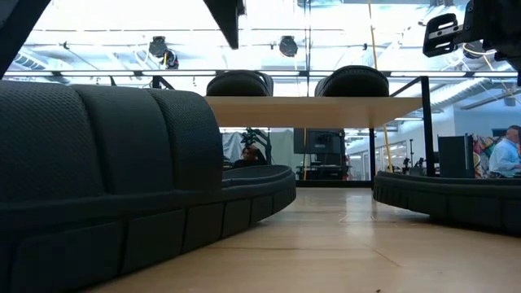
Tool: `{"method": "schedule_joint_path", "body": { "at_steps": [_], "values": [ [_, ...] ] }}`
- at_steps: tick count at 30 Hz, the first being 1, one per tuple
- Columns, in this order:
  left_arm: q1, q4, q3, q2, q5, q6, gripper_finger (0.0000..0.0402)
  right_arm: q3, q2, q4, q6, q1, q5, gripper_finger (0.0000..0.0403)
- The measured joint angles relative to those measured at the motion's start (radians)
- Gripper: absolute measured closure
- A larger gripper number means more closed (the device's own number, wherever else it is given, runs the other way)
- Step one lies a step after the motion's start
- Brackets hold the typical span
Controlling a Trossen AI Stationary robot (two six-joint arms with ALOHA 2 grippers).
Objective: Pick and place slides into the shelf
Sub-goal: Put the black slipper on the shelf
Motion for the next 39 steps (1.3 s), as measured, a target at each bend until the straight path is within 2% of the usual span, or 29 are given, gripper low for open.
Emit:
{"method": "schedule_joint_path", "body": {
  "at_steps": [6,9,21,24,27,35,39],
  "values": [
    [-0.026,-0.001,-0.126,-0.005,-0.02,-0.07,0.0398,0.0,0.0,0.002,0.0,0.0,0.0,0.0403],
    [-0.043,0.0,-0.172,-0.002,-0.076,-0.076,0.0397,0.0,0.0,0.002,0.0,0.0,0.0,0.0403],
    [-0.114,0.0,-0.215,-0.004,-0.187,-0.071,0.0401,0.0,0.0,0.003,0.001,0.0,0.0,0.0403],
    [-0.113,0.0,-0.216,-0.016,-0.18,-0.104,0.04,0.0,0.0,0.002,0.001,0.0,0.0,0.0403],
    [-0.113,-0.001,-0.216,-0.031,-0.129,-0.119,0.0401,0.0,0.0,0.003,0.001,0.0,0.0,0.0403],
    [-0.13,0.002,-0.219,-0.035,-0.067,-0.11,0.0401,0.0,0.0,0.003,0.001,0.0,0.0,0.0403],
    [-0.13,-0.001,-0.274,-0.036,-0.036,-0.11,0.0401,0.0,0.0,0.003,0.001,0.0,0.0,0.0403]
  ]
}}
